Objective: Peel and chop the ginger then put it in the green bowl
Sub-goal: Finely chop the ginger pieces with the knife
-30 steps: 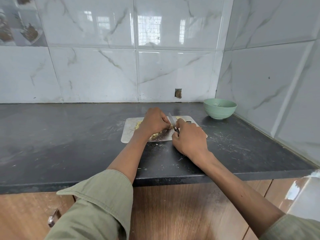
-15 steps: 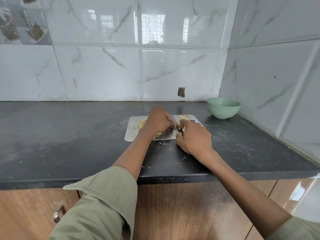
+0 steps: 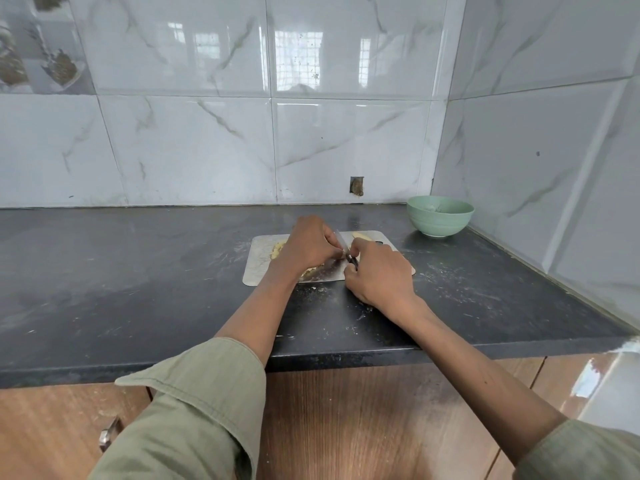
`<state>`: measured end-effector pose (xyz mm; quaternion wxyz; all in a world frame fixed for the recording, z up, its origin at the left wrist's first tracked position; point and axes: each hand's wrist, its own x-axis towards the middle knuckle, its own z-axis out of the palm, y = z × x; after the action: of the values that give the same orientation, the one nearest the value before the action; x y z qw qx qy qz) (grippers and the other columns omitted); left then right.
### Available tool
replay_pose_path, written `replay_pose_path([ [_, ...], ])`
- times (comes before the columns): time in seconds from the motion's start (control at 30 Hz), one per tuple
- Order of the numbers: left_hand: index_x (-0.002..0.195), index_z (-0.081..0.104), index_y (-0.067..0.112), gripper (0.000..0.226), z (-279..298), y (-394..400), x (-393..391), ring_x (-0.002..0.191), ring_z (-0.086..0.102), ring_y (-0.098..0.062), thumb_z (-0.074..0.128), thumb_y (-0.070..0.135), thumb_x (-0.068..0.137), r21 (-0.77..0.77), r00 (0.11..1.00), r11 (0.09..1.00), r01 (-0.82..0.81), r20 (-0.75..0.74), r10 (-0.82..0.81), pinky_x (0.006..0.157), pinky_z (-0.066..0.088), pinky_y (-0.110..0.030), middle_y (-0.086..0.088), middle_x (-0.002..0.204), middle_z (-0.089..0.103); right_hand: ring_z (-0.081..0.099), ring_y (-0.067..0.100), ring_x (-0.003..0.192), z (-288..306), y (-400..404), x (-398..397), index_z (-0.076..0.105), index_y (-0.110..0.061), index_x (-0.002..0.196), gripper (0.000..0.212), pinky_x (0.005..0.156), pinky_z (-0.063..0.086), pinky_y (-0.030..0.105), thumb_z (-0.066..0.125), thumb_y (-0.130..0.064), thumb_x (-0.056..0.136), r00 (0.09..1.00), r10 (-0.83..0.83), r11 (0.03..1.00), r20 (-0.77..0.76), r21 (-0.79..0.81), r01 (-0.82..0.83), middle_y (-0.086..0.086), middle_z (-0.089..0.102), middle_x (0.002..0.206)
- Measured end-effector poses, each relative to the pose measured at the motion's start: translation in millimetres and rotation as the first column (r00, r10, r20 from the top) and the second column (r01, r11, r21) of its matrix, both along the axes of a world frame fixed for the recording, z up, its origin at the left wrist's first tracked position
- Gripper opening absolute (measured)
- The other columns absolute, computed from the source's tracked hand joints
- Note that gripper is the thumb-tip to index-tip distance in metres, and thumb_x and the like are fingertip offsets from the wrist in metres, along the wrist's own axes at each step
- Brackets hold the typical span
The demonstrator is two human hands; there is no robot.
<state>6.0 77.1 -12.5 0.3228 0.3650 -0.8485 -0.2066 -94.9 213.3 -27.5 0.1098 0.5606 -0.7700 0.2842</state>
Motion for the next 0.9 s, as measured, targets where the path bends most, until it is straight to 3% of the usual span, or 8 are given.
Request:
replay_pose_path([
  [0.17, 0.064, 0.080, 0.016, 0.013, -1.6, 0.2, -3.9, 0.056, 0.068, -0.009, 0.091, 0.012, 0.068, 0.016, 0.999, 1.000, -0.026, -0.030, 0.026, 0.053, 0.052, -0.020, 0.003, 0.059, 0.072, 0.058, 0.030, 0.101, 0.4, 7.6, -1.0, 0.060, -0.024, 0.106, 0.017, 0.071, 0.035, 0.035, 0.056, -0.025, 0.089, 1.000, -0.030, 0.999, -0.011, 0.015, 0.030, 0.006, 0.065, 0.100],
  [0.6, 0.065, 0.080, 0.016, 0.011, -1.4, 1.5, -0.5, 0.056, 0.067, -0.002, 0.090, 0.013, 0.070, 0.008, 0.999, 1.000, 0.009, -0.031, -0.009, 0.052, 0.044, -0.011, 0.005, 0.060, 0.073, 0.059, 0.034, 0.102, -4.5, 2.7, 4.1, 0.058, -0.019, 0.110, 0.020, 0.073, 0.039, 0.037, 0.053, -0.030, 0.093, 1.000, -0.022, 0.999, 0.020, -0.023, 0.022, 0.009, 0.063, 0.108],
  [0.9, 0.070, 0.082, 0.017, 0.008, 2.9, 0.7, 2.9, 0.059, 0.070, -0.006, 0.087, 0.011, 0.071, 0.022, 1.000, 1.000, 0.016, -0.006, -0.016, 0.058, 0.048, -0.015, 0.004, 0.060, 0.073, 0.060, 0.034, 0.099, -5.1, 5.4, 6.7, 0.055, -0.019, 0.112, 0.022, 0.074, 0.045, 0.039, 0.053, -0.028, 0.092, 1.000, -0.009, 0.998, 0.015, -0.055, 0.010, 0.009, 0.065, 0.105],
])
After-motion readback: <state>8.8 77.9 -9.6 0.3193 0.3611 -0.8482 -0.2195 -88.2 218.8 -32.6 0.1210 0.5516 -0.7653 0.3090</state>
